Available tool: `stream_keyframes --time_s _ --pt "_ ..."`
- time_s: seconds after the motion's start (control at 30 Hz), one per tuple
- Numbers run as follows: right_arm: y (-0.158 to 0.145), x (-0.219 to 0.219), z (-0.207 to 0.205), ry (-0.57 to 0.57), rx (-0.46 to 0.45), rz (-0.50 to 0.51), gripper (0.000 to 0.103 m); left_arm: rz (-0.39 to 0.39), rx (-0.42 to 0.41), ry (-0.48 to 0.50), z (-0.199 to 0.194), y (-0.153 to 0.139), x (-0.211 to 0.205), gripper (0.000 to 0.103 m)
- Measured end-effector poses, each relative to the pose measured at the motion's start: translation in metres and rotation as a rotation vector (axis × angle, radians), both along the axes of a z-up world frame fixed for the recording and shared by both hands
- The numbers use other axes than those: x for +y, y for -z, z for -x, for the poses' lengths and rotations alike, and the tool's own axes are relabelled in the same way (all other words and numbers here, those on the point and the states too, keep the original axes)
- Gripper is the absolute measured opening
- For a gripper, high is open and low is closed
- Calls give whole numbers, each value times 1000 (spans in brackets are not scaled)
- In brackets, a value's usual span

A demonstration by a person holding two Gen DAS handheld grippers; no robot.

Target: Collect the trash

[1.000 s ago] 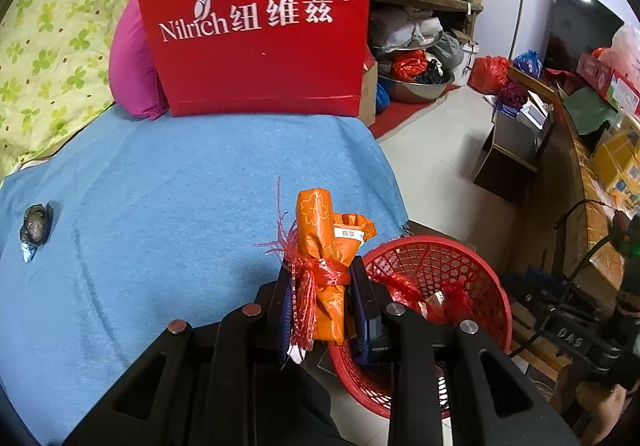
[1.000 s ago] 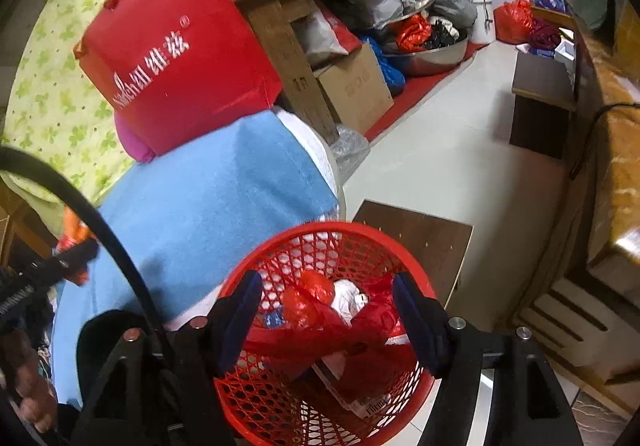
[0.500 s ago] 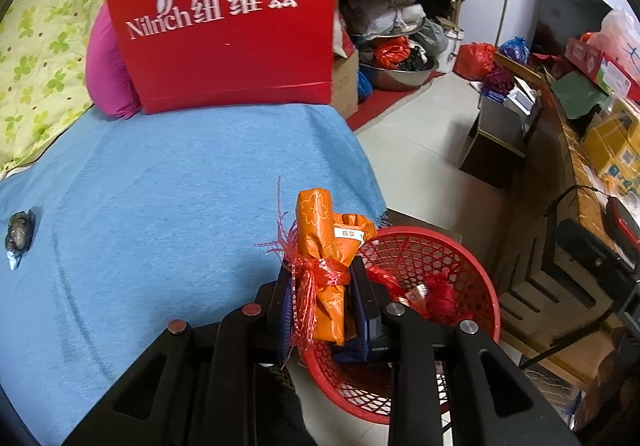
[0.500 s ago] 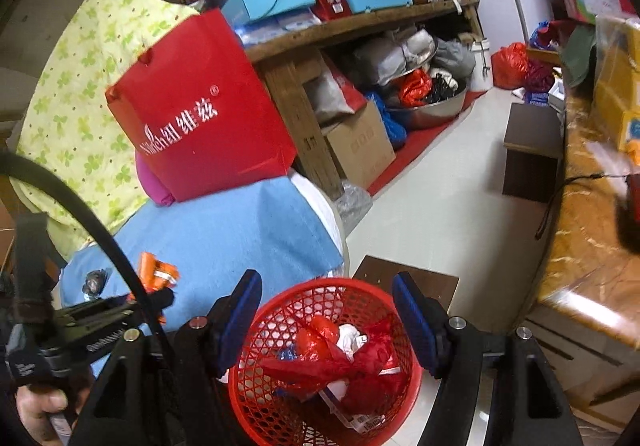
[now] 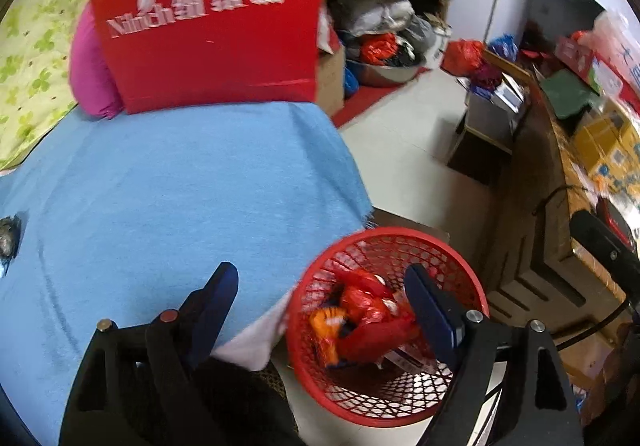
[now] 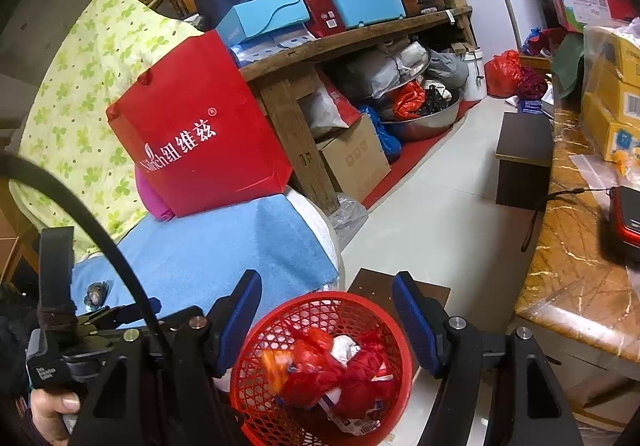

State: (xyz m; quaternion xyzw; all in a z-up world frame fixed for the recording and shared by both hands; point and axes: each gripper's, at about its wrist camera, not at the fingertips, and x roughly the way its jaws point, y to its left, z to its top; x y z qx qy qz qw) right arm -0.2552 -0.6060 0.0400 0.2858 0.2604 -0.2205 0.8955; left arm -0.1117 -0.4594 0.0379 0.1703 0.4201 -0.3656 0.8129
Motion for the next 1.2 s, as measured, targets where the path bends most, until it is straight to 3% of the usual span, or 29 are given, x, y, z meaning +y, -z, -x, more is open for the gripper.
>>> stream_keyframes --time_s 0.3,0.6,0.93,1.2 --pt "-12 29 -39 -102 -4 26 72 55 -36 -162 -45 -22 80 85" --pt "-37 84 -101 -262 -16 75 72 95 -57 -414 -97 -18 214 86" --pt "-59 210 -206 -585 -11 124 72 97 -58 -768 -150 19 375 86" --pt "-50 307 -286 -811 37 124 72 127 -64 -1022 -187 41 456 86"
